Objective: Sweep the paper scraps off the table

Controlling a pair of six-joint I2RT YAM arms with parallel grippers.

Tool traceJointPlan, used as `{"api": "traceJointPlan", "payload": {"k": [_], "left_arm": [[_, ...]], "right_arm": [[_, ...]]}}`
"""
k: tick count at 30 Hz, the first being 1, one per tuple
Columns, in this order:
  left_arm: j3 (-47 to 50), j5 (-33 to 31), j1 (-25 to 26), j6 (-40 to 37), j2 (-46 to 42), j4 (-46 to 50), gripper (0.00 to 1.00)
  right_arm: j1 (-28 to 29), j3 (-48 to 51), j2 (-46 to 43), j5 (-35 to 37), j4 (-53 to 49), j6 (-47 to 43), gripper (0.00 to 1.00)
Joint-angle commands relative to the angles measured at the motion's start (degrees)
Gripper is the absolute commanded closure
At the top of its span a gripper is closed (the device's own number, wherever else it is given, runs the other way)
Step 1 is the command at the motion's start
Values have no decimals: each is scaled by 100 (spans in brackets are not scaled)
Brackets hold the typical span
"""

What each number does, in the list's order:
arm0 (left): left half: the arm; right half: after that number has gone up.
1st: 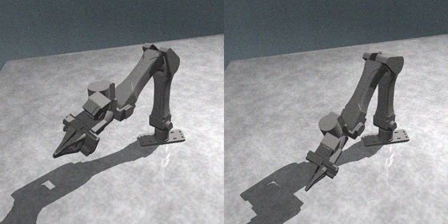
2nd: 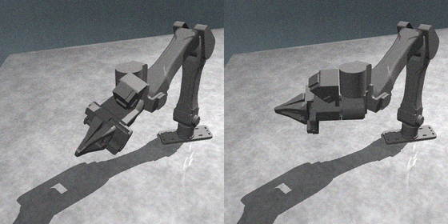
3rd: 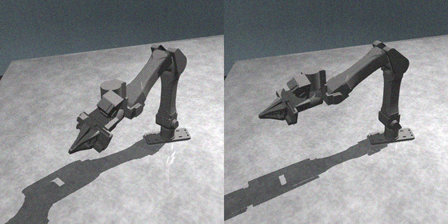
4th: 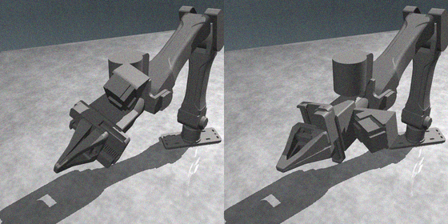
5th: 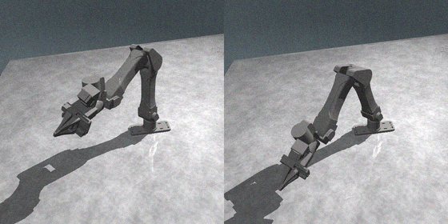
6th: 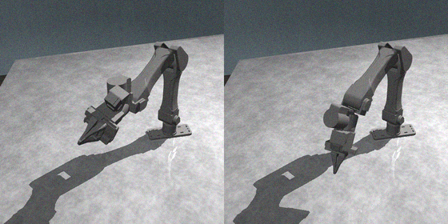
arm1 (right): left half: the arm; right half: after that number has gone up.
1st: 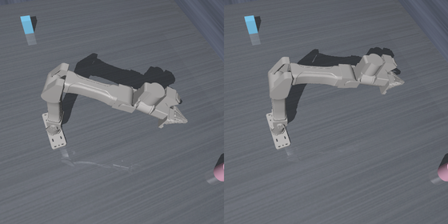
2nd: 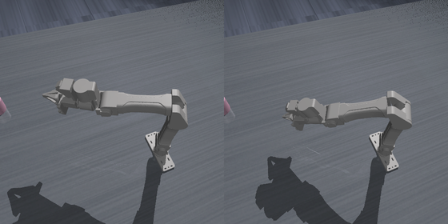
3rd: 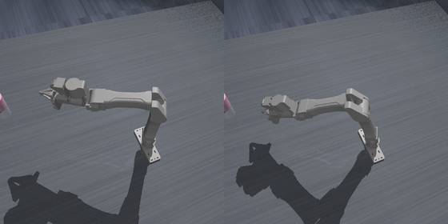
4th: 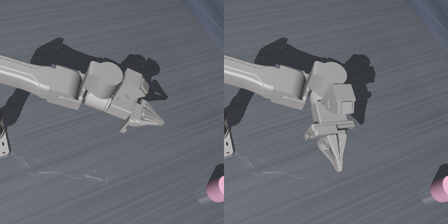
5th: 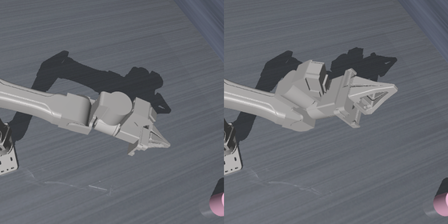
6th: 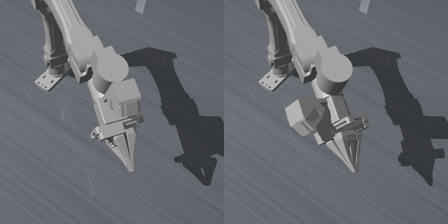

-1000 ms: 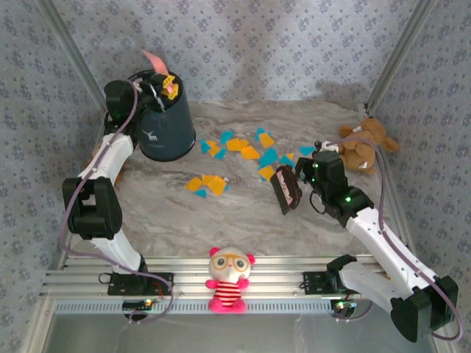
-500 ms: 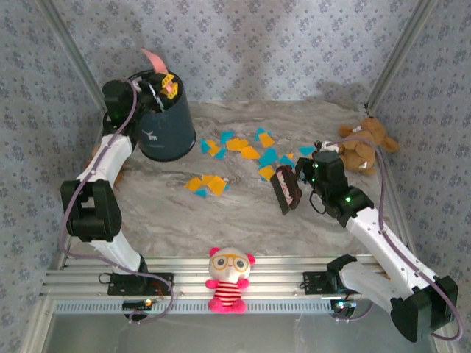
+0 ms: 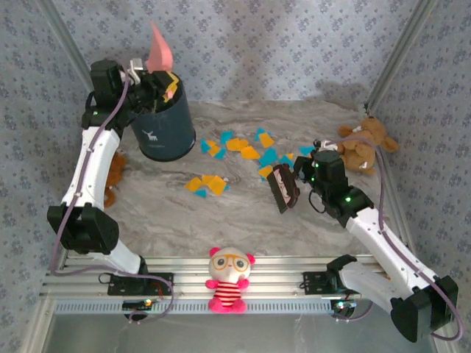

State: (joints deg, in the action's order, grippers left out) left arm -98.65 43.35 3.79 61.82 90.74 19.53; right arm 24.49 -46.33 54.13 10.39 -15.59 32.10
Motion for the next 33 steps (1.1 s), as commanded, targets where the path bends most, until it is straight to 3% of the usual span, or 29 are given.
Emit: {"api": "traceJointPlan", "payload": {"k": [1, 8, 14, 20, 33], "left_arm": [[-264, -223, 119, -1954, -182, 1588, 100], [-119, -954, 261, -3993, -667, 2949, 100], [486, -1528, 309, -5216, -1428, 3360, 100], [1102, -1850, 309, -5744, -2059, 3462, 100], [1809, -2529, 316, -5913, -2638, 3693, 100]], "right_arm": [[-41, -61, 9, -271, 388, 132, 100], [59, -181, 489, -720, 808, 326, 100], [303, -504, 1301, -1319, 1496, 563, 100], [610, -1081, 2237, -1828, 1948, 698, 100], [1174, -2718, 4450, -2669, 2439, 1511, 100]]}}
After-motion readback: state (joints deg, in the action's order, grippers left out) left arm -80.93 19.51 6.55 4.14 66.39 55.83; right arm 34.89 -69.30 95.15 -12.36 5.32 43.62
